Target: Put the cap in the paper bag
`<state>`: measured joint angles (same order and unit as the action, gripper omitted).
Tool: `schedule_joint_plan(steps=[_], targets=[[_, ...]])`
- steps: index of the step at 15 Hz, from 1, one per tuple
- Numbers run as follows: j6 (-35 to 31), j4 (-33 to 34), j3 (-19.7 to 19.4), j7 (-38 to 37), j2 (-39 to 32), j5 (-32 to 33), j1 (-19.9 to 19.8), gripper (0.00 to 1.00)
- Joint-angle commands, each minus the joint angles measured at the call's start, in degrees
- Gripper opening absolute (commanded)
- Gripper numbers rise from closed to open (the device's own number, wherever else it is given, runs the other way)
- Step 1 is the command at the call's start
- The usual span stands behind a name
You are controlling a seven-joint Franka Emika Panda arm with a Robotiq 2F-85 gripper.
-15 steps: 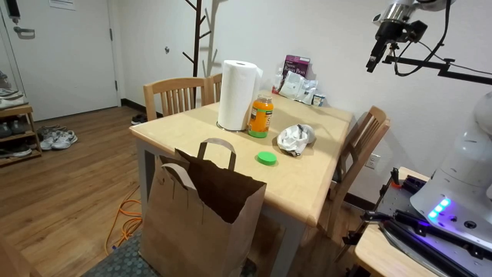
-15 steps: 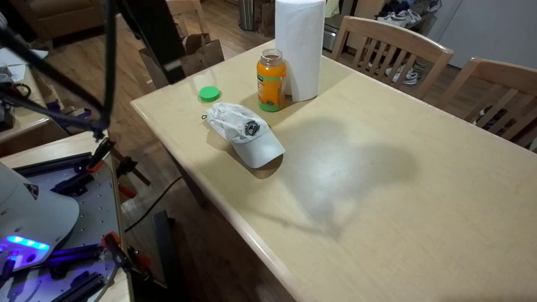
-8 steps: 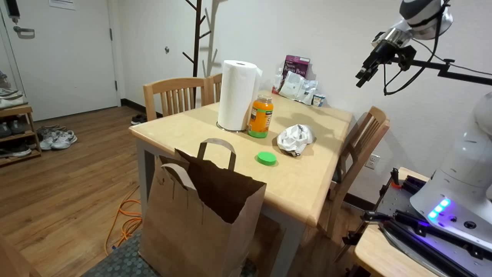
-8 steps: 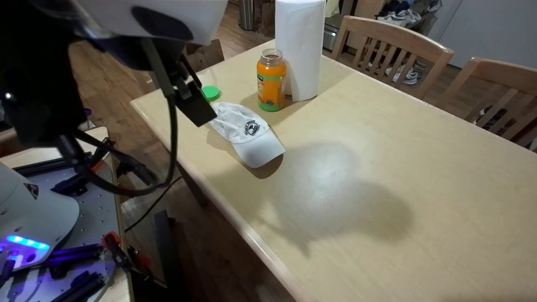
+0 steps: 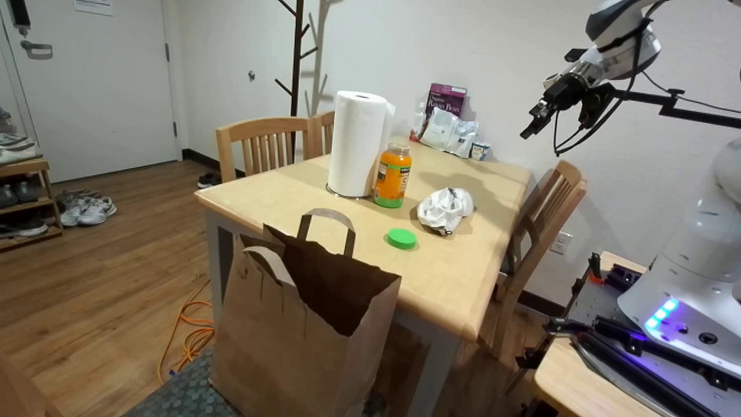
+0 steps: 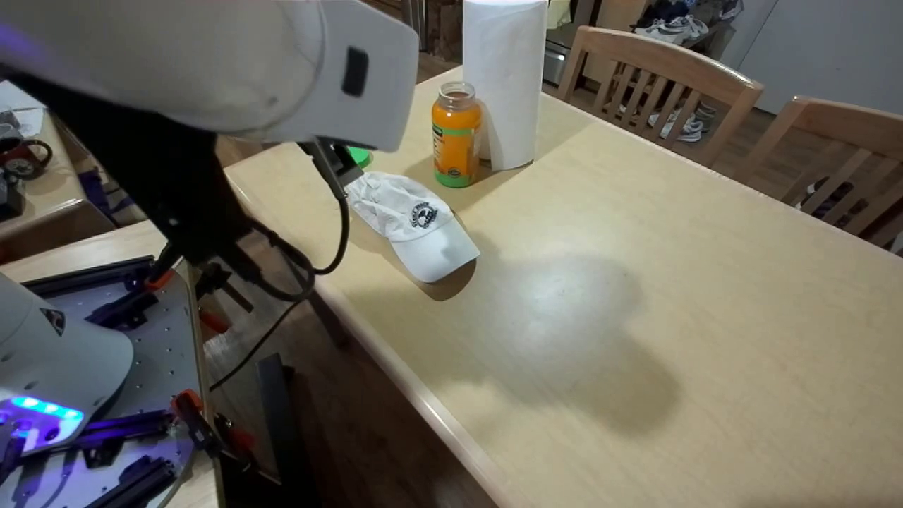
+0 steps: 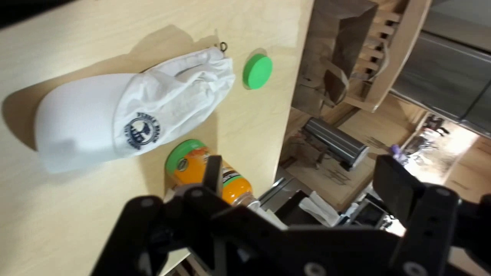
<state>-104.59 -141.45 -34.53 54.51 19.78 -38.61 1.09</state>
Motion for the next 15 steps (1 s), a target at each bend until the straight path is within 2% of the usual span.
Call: schedule_joint_plan(steps=[1,3,4,6,8,13,15], targets=[[13.4,6.8,0.4,8.9,-12.9,-7.4,-2.0,1.00],[21.3,9.8,2.5,7.8,-18.3,-6.5,-5.1,1.00],[15.7,5.5,5.2,6.7,-12.1,-6.1,-7.0,1.00],[19.1,7.9,6.2,6.9,-16.3,-5.8,-8.4,1.00],[19.7,9.3,8.0,5.7,-19.6,-8.4,-10.9,1.00],[12.5,14.1,12.1,5.1,-26.1,-10.2,-14.6,1.00],[12.6,16.7,13.3,5.8,-30.0,-9.7,-15.6,1.00]])
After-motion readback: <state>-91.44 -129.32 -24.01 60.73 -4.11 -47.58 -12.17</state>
